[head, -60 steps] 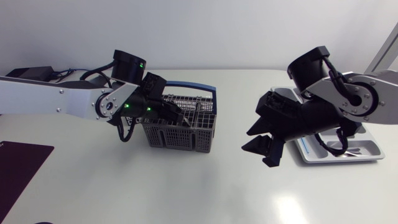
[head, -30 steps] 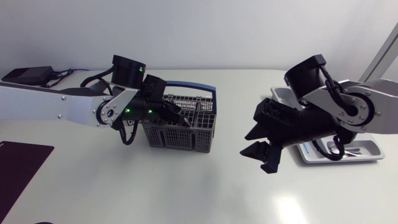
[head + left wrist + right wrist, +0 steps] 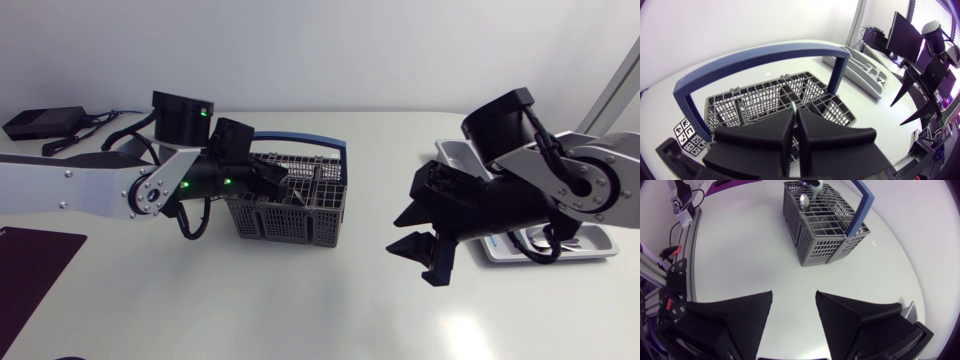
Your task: Transfer all utensils from the basket to the drawer tray.
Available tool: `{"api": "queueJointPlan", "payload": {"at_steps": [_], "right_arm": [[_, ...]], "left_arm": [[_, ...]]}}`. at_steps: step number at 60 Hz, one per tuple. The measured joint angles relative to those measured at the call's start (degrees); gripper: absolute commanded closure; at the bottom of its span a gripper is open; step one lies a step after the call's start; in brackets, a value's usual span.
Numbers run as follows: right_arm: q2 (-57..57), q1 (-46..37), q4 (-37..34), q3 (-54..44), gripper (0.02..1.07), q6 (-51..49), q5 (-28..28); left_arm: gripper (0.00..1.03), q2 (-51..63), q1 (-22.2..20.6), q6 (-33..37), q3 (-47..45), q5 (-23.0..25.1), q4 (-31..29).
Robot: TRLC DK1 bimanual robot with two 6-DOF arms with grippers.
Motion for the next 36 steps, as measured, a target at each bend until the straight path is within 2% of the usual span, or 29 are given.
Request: {"api": "queueJointPlan", "payload": {"at_steps": [26,36], "right_arm": [[-2.12,0.37,-0.26,-0.31,0.43,0.02,0.50],[-2.89,0.39,-0.46,-0.31,0.40,0.31,0.50]], "left_arm": [[1.00,-7.89,2.49,-5.01,-1.16,7.58,0.61],[1.00,-12.41,2.49,-6.93,-1.16,8.85,0.07]]}}
